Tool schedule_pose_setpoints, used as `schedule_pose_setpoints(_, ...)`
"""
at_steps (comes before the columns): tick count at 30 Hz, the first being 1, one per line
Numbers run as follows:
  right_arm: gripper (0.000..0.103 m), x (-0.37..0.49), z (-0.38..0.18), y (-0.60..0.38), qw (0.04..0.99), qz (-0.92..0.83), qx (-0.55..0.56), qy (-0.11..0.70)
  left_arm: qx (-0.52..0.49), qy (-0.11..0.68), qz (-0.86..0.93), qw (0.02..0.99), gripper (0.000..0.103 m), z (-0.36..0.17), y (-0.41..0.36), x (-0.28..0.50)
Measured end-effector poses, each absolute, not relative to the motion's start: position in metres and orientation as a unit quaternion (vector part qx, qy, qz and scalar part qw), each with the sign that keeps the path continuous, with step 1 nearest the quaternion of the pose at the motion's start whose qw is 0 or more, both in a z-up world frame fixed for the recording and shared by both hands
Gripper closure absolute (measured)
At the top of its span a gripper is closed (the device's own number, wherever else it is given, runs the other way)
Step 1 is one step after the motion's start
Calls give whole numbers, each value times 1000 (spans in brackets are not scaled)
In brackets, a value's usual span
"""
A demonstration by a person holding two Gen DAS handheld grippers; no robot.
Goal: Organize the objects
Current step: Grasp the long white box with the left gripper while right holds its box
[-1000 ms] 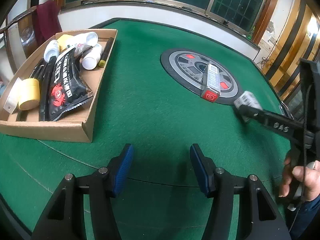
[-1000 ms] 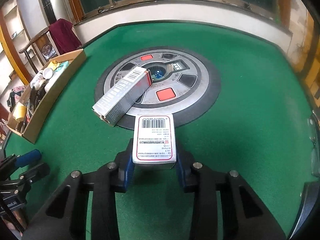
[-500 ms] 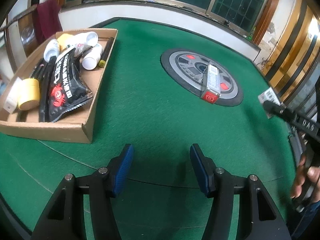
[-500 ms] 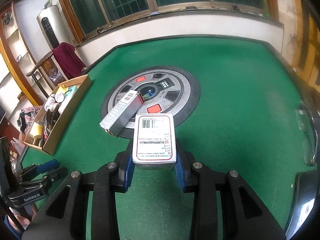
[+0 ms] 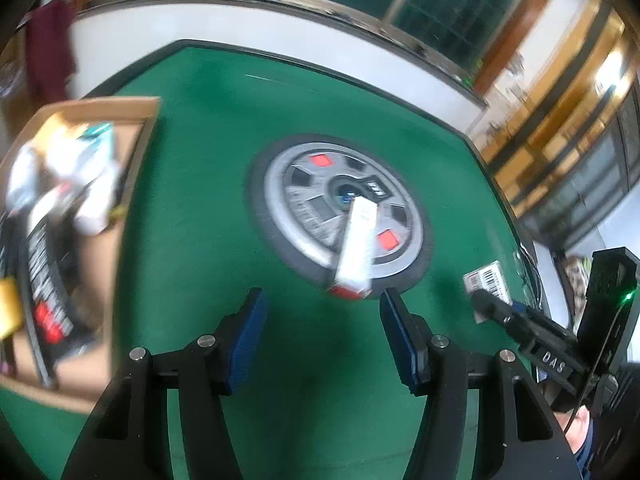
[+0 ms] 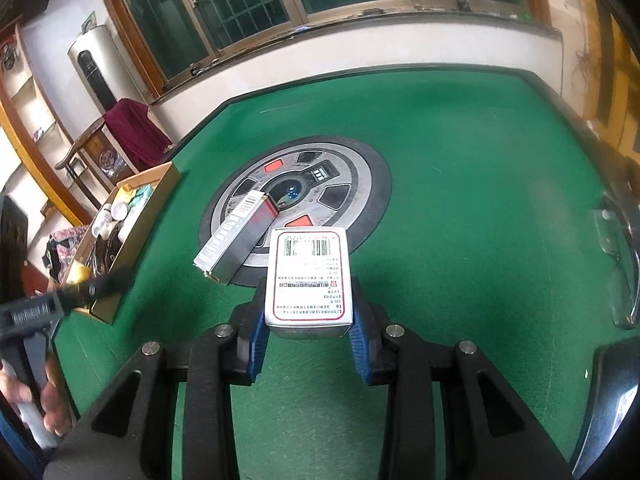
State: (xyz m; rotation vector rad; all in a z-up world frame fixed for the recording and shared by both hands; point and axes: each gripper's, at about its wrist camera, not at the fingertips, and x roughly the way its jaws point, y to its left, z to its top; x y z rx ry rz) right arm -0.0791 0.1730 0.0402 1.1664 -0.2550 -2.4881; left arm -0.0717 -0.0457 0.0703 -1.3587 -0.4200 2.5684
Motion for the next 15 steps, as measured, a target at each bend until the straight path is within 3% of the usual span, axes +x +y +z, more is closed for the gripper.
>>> schedule_pose_setpoints(15, 71, -85, 33, 178, 202, -869, 437, -115, -484, -36, 870, 87, 50, 47, 17, -133)
